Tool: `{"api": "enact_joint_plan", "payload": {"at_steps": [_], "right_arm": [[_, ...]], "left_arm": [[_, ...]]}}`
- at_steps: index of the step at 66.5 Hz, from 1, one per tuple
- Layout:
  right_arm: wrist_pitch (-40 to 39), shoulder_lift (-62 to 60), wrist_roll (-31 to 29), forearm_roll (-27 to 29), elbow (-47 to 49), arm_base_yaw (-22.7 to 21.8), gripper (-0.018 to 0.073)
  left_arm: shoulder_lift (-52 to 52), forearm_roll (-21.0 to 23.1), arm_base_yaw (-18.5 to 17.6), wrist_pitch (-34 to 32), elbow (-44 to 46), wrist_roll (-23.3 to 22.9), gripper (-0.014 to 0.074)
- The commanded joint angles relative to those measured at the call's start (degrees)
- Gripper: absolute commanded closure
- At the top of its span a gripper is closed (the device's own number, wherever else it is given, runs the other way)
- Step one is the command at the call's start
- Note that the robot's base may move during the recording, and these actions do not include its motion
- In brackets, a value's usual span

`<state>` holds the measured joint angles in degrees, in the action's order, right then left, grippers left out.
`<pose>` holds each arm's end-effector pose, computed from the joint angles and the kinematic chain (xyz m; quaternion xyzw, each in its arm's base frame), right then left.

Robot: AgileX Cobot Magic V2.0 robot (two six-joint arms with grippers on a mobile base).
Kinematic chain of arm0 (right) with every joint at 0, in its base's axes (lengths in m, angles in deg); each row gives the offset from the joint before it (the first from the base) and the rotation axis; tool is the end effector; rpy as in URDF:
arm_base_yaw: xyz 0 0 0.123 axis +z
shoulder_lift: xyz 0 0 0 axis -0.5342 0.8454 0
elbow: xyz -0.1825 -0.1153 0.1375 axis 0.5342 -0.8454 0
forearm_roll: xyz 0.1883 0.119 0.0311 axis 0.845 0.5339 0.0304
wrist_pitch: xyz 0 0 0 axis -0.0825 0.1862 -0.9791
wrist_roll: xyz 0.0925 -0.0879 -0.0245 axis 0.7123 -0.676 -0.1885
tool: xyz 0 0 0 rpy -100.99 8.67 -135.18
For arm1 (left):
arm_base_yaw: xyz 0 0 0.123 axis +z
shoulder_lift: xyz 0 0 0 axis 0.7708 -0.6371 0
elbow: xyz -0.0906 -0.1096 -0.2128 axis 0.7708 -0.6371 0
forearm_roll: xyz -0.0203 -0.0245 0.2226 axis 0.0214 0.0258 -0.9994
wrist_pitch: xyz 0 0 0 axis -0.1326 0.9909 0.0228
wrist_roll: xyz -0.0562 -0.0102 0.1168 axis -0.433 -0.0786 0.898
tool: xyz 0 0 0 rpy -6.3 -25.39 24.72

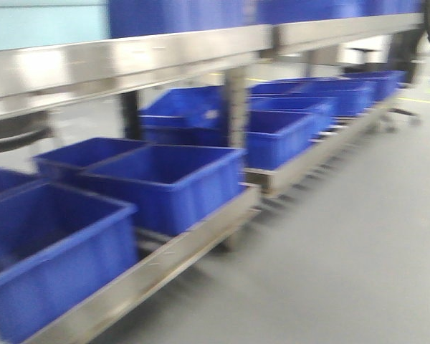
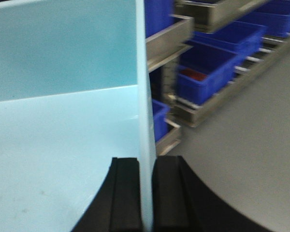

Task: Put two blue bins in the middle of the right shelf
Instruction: 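Drive the base along the aisle carrying the bin in both grippers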

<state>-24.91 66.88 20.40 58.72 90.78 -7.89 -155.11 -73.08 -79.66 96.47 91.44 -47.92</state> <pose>0.3302 0.1122 0.4428 -0.0166 0.8349 0.0633 0.5465 0.3018 -0.0975 0.4283 -0.0438 0.8863 0.0302 0.4600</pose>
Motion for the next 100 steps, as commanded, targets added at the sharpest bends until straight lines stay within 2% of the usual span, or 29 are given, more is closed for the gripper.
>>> {"api": "enact_joint_plan", "payload": {"at_steps": [1, 100], "right_arm": [[-5.7, -0.6, 0.1, 2.1, 0.5, 0.7, 0.0721], [-5.7, -0.6, 0.1, 2.1, 0.5, 0.7, 0.0721]], "left_arm": [[0.0, 2.4, -0.7, -2.8, 0.4, 0.7, 0.0708], [0.0, 2.0, -0.7, -2.8, 0.4, 0.7, 0.0708]]}}
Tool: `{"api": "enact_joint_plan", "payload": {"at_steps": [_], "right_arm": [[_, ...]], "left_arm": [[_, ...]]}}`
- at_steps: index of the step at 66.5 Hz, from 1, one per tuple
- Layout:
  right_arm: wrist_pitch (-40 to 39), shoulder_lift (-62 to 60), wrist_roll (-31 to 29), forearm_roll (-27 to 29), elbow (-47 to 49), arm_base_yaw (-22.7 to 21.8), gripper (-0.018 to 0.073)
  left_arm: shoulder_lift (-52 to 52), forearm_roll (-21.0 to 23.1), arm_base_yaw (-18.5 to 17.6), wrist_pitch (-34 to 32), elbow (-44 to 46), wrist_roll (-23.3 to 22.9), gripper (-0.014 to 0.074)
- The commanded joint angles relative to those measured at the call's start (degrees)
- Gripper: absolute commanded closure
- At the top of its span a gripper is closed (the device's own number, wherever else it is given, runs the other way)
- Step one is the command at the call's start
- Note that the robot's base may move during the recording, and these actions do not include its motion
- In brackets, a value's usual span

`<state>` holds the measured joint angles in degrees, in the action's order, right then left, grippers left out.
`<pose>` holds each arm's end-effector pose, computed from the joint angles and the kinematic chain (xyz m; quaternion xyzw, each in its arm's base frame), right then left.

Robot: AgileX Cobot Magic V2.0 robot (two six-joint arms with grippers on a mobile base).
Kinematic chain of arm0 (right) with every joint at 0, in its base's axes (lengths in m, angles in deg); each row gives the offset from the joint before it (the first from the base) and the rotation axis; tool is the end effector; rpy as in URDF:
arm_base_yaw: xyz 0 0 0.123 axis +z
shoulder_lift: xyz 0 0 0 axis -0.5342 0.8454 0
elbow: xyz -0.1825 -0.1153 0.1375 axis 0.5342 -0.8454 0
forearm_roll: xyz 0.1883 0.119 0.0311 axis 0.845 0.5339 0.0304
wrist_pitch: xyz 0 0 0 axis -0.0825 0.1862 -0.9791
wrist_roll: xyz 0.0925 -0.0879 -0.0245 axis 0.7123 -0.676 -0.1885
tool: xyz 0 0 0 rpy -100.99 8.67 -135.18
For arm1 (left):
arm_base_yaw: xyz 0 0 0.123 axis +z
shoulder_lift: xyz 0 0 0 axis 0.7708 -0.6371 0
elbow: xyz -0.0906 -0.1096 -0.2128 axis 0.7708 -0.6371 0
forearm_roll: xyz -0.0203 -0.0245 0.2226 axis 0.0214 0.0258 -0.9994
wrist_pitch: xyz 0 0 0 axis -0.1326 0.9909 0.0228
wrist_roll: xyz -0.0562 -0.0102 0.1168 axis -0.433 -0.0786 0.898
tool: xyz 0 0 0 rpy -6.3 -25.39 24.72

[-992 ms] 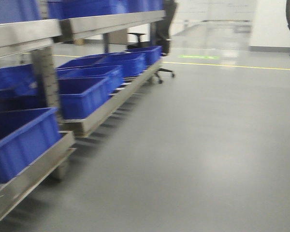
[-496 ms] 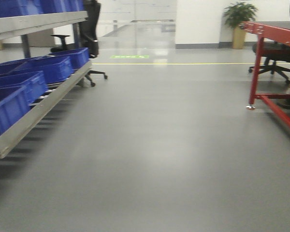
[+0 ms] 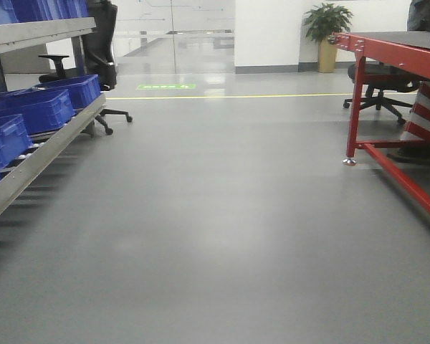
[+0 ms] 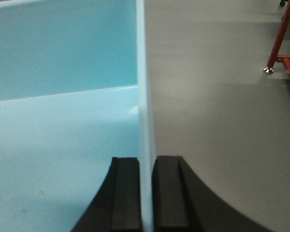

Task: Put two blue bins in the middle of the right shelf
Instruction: 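Drive the base along the aisle carrying the bin in both grippers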

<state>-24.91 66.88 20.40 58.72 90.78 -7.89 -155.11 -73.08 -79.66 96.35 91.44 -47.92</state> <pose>0.3302 0.1122 0.4428 -0.0166 0.8349 0.0633 0.5465 0.3020 -0.0976 0.4285 -0.0435 0.8859 0.0297 0.4608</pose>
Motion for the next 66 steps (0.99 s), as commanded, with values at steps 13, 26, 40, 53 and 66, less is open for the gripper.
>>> {"api": "enact_joint_plan", "payload": {"at_steps": [13, 26, 40, 53, 66], "right_arm": [[-5.7, -0.6, 0.1, 2.1, 0.5, 0.7, 0.0721], [-5.7, -0.6, 0.1, 2.1, 0.5, 0.7, 0.0721], [-5.7, -0.6, 0.1, 2.1, 0.5, 0.7, 0.0721], [-5.7, -0.6, 0.1, 2.1, 0.5, 0.7, 0.0721], [-5.7, -0.6, 0.1, 2.1, 0.5, 0.7, 0.0721]], "left_arm": [[0.0, 2.0, -0.7, -2.7, 0.4, 0.7, 0.0708], [0.0, 2.0, -0.7, -2.7, 0.4, 0.7, 0.0708], [0.0, 1.4, -0.7, -2.7, 0.4, 0.7, 0.0708], [0.0, 1.4, -0.7, -2.7, 0.4, 0.7, 0.0708], [0.0, 1.4, -0.7, -2.8, 0.4, 0.7, 0.0708]]}}
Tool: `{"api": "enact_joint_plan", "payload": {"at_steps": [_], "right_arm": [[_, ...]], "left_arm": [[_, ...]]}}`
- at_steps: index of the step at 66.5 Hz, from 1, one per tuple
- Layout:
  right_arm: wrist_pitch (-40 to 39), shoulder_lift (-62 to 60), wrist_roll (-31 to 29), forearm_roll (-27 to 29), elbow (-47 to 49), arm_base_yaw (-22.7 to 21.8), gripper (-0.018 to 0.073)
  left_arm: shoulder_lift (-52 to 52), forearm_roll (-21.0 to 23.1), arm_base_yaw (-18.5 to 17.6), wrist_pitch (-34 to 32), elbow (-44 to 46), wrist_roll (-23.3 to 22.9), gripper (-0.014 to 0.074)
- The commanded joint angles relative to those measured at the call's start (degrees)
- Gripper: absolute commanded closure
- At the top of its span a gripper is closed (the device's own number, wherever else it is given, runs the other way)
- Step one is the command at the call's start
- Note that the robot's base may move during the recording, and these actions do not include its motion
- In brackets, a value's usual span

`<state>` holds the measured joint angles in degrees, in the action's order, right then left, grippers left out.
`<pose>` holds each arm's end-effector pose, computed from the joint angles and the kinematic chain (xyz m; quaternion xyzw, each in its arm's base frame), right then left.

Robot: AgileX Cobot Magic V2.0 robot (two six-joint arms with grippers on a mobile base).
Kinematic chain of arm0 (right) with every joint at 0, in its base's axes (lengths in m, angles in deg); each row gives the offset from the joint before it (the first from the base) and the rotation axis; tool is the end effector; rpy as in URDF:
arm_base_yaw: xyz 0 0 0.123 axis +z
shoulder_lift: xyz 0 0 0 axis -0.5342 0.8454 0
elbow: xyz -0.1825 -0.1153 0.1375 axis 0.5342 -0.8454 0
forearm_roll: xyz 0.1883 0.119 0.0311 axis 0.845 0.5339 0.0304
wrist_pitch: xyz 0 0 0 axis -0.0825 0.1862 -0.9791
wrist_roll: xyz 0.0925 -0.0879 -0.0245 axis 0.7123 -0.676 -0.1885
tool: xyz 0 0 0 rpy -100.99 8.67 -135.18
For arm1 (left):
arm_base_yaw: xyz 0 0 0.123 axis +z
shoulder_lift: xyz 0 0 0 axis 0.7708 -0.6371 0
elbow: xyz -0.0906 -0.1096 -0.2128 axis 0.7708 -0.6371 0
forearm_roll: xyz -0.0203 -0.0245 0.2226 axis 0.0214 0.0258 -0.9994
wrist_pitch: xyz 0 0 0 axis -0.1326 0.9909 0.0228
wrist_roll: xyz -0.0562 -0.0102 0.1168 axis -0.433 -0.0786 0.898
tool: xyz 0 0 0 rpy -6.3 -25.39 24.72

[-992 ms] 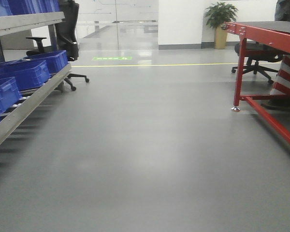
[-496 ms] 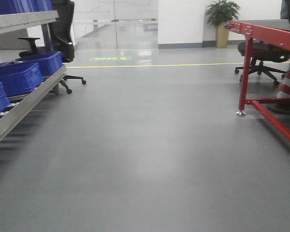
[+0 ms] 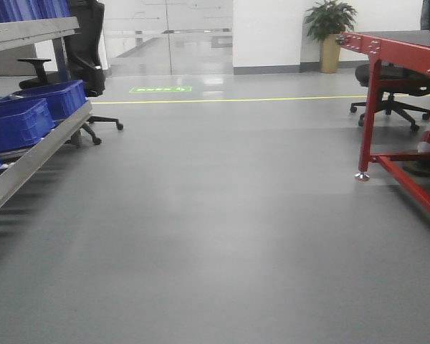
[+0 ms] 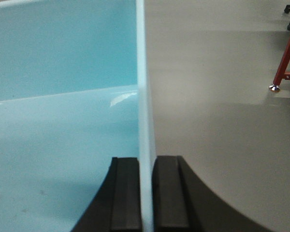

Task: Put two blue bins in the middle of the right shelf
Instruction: 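Drive the base along the aisle carrying the bin in both grippers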

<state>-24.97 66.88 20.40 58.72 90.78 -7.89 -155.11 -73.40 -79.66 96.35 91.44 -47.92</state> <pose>0.3303 0.1123 0.4430 -0.0167 0.8347 0.0635 0.5468 0.3021 -0.0970 0.4288 -0.0437 0.8853 0.0322 0.4619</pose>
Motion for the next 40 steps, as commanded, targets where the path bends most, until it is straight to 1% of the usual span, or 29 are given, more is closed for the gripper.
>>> {"api": "enact_joint_plan", "payload": {"at_steps": [1, 40], "right_arm": [[-5.6, -0.6, 0.1, 2.1, 0.5, 0.7, 0.0721], [-5.6, -0.6, 0.1, 2.1, 0.5, 0.7, 0.0721]], "left_arm": [[0.0, 1.7, -0.7, -2.8, 0.4, 0.7, 0.0708], [0.0, 1.7, -0.7, -2.8, 0.4, 0.7, 0.0708]]}}
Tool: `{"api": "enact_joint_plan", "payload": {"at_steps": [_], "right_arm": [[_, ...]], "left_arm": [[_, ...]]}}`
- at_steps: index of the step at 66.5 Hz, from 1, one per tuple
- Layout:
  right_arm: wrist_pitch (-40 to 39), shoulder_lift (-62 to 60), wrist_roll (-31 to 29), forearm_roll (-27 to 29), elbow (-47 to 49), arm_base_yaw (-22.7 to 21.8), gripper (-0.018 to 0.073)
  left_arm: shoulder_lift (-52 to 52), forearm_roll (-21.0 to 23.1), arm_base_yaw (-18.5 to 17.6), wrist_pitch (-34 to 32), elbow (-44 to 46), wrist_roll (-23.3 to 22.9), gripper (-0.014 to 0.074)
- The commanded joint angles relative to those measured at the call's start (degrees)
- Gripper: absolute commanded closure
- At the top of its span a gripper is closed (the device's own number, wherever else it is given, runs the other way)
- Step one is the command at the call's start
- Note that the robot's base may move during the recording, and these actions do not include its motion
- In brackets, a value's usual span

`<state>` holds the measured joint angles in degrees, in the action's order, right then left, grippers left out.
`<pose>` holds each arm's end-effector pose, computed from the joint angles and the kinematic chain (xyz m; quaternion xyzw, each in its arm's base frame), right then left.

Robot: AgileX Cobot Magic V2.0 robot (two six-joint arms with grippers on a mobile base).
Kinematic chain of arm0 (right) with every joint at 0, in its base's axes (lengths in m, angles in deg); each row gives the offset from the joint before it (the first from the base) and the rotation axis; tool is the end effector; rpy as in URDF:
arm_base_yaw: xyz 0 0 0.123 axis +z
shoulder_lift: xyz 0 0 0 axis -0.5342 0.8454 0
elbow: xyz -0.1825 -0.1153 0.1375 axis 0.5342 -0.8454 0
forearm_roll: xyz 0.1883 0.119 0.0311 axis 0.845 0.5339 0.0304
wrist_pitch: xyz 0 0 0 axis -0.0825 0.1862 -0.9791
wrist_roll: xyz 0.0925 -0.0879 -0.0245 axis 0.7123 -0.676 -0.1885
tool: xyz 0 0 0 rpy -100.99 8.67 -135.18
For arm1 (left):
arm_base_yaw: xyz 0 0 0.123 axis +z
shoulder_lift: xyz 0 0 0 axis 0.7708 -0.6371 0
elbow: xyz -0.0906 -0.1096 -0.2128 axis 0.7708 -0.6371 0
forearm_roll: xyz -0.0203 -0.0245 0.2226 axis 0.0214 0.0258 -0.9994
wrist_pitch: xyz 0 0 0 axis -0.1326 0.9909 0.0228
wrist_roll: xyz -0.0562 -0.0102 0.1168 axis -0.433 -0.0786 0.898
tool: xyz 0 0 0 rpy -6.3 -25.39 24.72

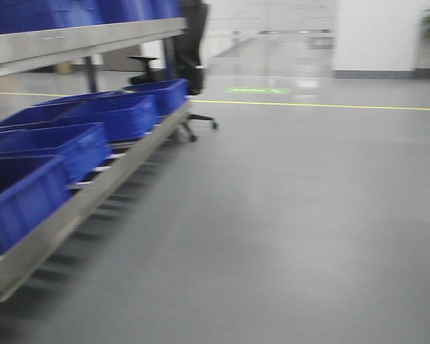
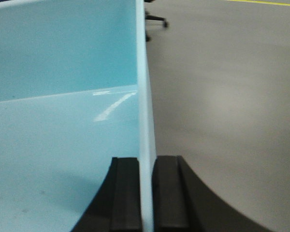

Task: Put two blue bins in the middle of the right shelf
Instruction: 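Drive the base along the aisle carrying the bin in both grippers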

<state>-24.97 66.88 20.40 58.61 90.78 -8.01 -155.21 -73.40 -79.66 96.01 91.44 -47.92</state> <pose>0.3305 0.1114 0.4430 -0.0159 0.8345 0.0620 0.5472 0.3030 -0.0977 0.4288 -0.0427 0.8845 0.0313 0.4636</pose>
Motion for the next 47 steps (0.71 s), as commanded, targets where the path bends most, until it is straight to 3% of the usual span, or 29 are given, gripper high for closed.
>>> {"api": "enact_joint_plan", "payload": {"at_steps": [1, 47], "right_arm": [[-5.6, -0.6, 0.1, 2.2, 0.5, 0.8, 0.0721], [-5.6, -0.6, 0.1, 2.2, 0.5, 0.8, 0.0721]], "left_arm": [[0.2, 1.7, -0.7, -2.5, 0.4, 0.7, 0.0708], [0.2, 1.5, -0.7, -2.5, 0.4, 0.7, 0.0708]]}}
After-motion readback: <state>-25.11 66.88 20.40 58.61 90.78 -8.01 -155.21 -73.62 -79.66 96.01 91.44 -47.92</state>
